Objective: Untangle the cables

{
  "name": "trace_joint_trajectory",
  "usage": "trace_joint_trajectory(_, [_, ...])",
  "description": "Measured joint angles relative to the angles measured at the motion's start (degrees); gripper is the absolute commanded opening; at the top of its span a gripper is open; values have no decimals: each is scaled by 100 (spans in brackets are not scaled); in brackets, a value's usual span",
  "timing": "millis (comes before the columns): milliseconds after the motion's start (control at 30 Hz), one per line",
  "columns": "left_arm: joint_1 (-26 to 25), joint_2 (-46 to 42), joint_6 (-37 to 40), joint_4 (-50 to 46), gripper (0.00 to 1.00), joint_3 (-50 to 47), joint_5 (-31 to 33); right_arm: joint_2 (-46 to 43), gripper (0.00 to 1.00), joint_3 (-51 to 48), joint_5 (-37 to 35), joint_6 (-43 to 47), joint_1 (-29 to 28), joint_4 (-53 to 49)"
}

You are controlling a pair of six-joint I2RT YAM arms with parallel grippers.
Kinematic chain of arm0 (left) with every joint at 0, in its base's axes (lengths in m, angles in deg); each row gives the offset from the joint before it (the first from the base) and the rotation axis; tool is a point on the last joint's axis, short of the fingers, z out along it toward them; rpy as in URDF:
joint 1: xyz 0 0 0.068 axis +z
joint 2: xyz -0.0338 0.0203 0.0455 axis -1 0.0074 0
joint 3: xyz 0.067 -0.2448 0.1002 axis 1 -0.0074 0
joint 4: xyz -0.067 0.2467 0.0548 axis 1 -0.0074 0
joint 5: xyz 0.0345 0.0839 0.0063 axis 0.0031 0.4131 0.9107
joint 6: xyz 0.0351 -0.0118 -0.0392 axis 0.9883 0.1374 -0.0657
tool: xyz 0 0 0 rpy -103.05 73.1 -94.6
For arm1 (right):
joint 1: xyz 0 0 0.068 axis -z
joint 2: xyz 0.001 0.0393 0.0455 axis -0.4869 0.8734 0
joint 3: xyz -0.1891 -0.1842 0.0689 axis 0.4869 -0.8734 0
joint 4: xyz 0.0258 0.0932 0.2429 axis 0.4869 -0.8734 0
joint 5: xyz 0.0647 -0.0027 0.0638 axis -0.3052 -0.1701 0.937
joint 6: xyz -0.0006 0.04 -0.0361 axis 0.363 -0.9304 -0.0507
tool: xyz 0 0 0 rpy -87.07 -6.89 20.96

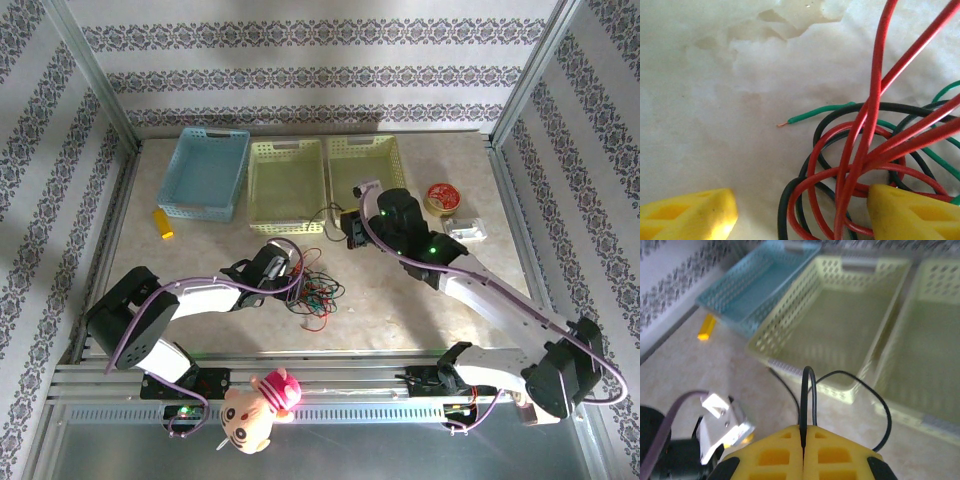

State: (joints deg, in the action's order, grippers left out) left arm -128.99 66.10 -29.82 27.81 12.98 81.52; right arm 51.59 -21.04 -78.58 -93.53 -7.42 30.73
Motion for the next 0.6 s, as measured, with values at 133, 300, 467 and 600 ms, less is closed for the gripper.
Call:
trace_joint_trajectory(133, [-9, 11, -17, -9, 77, 15, 9, -116, 0, 177, -339, -133, 400, 223])
trace_joint_trajectory(300, [-72, -120, -48, -31, 89, 26, -42, 448, 0, 590, -286, -511, 1408, 457])
trace_joint_trajectory(467, [-96, -214, -74, 61, 94, 26, -50, 1836, 0, 1119, 264, -787, 2166, 601])
trace_joint_trajectory(600, [-63, -424, -81, 199, 98, 26, 50, 2887, 17, 1429, 691, -1003, 2371, 627])
